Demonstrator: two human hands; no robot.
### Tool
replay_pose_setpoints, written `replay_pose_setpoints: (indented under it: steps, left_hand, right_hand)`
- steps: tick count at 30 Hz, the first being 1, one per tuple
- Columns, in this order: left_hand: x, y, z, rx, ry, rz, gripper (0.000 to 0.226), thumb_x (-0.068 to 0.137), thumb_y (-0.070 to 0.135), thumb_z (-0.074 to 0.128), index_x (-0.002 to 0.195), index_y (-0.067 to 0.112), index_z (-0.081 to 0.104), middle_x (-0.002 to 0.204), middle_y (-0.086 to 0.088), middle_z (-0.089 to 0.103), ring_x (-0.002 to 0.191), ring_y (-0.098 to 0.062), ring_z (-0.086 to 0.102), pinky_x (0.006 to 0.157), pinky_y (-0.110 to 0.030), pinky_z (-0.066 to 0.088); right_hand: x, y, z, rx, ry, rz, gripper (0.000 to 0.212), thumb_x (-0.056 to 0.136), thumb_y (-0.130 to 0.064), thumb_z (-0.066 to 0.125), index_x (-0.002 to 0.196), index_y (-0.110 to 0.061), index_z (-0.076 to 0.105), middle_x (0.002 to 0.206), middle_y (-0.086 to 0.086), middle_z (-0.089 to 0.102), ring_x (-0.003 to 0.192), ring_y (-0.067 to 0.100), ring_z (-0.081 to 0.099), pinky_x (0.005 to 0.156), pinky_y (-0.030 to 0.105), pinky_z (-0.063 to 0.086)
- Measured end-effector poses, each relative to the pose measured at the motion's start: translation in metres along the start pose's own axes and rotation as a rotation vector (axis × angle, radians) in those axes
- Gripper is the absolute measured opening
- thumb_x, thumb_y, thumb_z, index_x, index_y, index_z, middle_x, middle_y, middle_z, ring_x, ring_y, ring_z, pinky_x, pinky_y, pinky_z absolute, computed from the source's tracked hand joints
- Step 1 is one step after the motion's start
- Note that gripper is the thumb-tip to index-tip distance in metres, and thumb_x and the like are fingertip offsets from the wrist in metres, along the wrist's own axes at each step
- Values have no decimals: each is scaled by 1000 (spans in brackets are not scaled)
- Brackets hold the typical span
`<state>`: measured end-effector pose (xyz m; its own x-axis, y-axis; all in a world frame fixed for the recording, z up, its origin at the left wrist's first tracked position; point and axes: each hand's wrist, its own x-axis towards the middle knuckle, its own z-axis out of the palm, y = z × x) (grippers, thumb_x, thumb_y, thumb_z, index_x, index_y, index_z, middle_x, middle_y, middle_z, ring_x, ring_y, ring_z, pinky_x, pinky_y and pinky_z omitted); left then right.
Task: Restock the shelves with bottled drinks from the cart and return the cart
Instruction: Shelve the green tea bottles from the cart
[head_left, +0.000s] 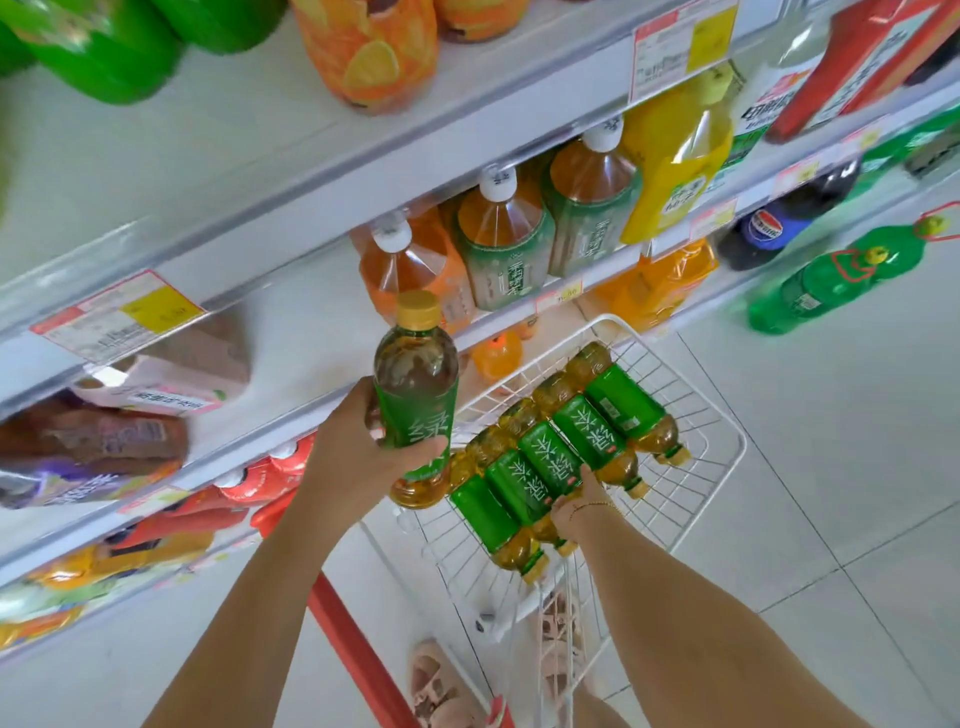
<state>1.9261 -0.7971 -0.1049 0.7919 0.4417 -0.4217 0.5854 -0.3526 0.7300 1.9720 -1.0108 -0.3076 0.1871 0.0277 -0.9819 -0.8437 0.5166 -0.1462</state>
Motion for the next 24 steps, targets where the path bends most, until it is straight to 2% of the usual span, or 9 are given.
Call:
replay_pose_setpoints:
  steps: [3, 6, 9, 12, 14, 16, 17, 20, 24]
  left_hand:
    - [-2, -9, 0, -27, -9, -6, 62, 61, 13, 86, 111, 28, 53, 101, 18, 63, 95, -3, 60, 74, -18, 47]
    - [-6, -16, 0, -49, -15, 2, 62, 61, 9, 85, 111, 27, 53, 100, 17, 63, 94, -1, 59, 75, -18, 47]
    - [-13, -21, -2, -47, -30, 19, 61, 60, 10, 86, 105, 33, 52, 99, 20, 62, 94, 1, 59, 73, -16, 45]
    - [-25, -26, -8, -66, -32, 14, 66, 53, 23, 89, 103, 43, 51, 104, 17, 64, 98, -1, 60, 80, -22, 48]
    - [-35, -30, -14, -78, -20, -3, 75, 43, 42, 82, 111, 40, 49, 109, 17, 63, 101, -1, 59, 83, -24, 47]
    - [-47, -35, -22, -67, -12, -17, 80, 40, 46, 78, 114, 33, 51, 108, 14, 64, 100, -3, 60, 81, -19, 45]
    - [-54, -37, -27, -50, -11, -16, 77, 40, 45, 78, 112, 30, 53, 105, 12, 65, 99, -5, 61, 79, -15, 44]
    - [-74, -41, -40, -24, -2, 11, 63, 38, 48, 77, 96, 37, 54, 94, 15, 65, 89, -1, 60, 71, -3, 41]
    - [-82, -49, -54, 33, -67, 36, 60, 43, 45, 83, 95, 32, 55, 88, 18, 63, 83, 0, 59, 71, -5, 39]
  right_hand:
    - [5, -4, 1, 32, -43, -14, 53, 99, -31, 32, 148, -11, 21, 154, 7, 24, 141, 25, 27, 110, 39, 31]
    - [6, -11, 7, 24, 0, -36, 50, 98, -29, 33, 145, -10, 28, 149, 11, 33, 136, 30, 34, 101, 42, 37]
    - [-8, -11, 13, 52, 104, -7, 46, 95, -33, 46, 137, -16, 39, 143, 12, 41, 131, 30, 39, 102, 41, 36]
    - [-40, -10, 20, 33, 73, -80, 49, 95, -31, 48, 137, -8, 39, 142, 13, 42, 130, 29, 42, 99, 36, 40]
    - [-68, -10, 23, -70, 140, -212, 56, 86, -32, 63, 134, -10, 44, 132, 10, 53, 121, 29, 51, 92, 36, 44]
    - [-100, -19, 24, -265, 332, -506, 57, 71, -28, 80, 120, -16, 53, 110, 1, 62, 106, 24, 59, 87, 32, 47]
    - [-117, -25, 25, -398, 334, -661, 56, 67, -25, 83, 115, -16, 55, 104, -1, 63, 101, 20, 60, 87, 31, 48]
    - [-167, -39, 27, -676, 189, -921, 56, 63, -25, 85, 110, -17, 55, 99, -3, 61, 94, 15, 57, 83, 27, 49]
    - [-209, -31, 29, -837, 84, -1033, 64, 61, -35, 85, 112, -13, 54, 101, 1, 62, 97, 17, 58, 86, 30, 51]
